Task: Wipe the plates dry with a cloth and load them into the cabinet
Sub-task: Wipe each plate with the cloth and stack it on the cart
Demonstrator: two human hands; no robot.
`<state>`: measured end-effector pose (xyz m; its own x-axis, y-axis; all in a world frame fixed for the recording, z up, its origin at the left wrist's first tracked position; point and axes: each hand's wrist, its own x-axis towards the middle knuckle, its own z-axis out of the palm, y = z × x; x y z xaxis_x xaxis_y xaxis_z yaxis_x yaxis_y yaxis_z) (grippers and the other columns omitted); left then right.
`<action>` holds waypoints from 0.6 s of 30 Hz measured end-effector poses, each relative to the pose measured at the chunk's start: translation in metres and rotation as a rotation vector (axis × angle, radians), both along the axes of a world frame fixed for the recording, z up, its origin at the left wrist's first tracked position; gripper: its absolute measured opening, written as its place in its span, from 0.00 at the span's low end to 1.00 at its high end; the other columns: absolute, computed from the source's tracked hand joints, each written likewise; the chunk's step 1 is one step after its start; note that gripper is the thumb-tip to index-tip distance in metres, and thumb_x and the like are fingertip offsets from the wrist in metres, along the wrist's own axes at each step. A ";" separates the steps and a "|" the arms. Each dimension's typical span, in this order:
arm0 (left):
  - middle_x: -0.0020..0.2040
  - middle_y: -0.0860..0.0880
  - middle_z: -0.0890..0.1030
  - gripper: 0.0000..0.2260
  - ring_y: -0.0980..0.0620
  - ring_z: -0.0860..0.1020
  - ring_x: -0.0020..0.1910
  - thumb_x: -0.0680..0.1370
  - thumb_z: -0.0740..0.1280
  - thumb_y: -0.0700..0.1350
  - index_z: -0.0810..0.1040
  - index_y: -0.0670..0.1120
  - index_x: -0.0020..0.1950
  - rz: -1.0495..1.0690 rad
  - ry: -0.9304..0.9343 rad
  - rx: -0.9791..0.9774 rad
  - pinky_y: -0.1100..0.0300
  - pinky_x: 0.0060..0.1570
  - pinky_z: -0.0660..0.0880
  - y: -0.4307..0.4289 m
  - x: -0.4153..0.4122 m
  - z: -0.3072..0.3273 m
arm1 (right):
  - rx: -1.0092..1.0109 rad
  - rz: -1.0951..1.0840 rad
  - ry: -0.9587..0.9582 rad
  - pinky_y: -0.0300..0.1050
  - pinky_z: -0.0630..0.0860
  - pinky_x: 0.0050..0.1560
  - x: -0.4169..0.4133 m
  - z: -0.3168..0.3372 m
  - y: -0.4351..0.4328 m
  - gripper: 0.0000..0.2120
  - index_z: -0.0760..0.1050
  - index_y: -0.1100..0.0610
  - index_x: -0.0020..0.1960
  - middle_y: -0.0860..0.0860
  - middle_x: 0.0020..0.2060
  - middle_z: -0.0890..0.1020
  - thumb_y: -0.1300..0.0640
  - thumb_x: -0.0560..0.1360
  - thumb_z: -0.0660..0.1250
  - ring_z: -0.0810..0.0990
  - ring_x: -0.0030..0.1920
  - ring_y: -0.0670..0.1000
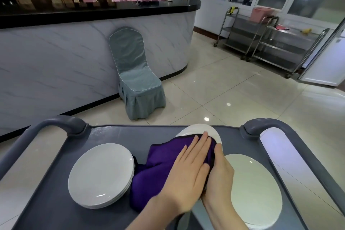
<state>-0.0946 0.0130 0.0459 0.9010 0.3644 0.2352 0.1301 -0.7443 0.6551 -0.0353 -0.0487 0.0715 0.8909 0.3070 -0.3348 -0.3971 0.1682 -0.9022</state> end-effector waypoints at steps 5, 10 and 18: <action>0.78 0.65 0.42 0.26 0.67 0.38 0.76 0.85 0.49 0.40 0.43 0.59 0.77 -0.004 -0.071 -0.181 0.62 0.77 0.40 0.012 0.005 0.019 | 0.008 0.055 -0.039 0.38 0.77 0.37 0.000 0.007 0.004 0.19 0.85 0.55 0.41 0.47 0.36 0.87 0.48 0.82 0.62 0.84 0.36 0.42; 0.74 0.66 0.31 0.30 0.69 0.30 0.73 0.80 0.49 0.43 0.33 0.58 0.73 -0.001 0.125 -0.020 0.57 0.77 0.37 -0.014 -0.008 -0.008 | -0.073 0.000 -0.027 0.46 0.73 0.36 0.015 0.010 0.002 0.22 0.77 0.56 0.33 0.47 0.25 0.78 0.45 0.80 0.63 0.77 0.29 0.47; 0.79 0.66 0.43 0.25 0.65 0.36 0.76 0.86 0.49 0.41 0.46 0.57 0.79 -0.024 -0.061 -0.208 0.56 0.78 0.39 0.004 0.008 0.023 | -0.066 0.081 -0.069 0.46 0.76 0.42 -0.001 -0.003 0.000 0.22 0.86 0.49 0.38 0.50 0.37 0.87 0.45 0.82 0.60 0.86 0.38 0.45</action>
<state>-0.0863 0.0166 0.0689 0.8965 0.3896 0.2112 0.0699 -0.5949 0.8008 -0.0367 -0.0482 0.0687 0.8858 0.3580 -0.2952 -0.3431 0.0772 -0.9361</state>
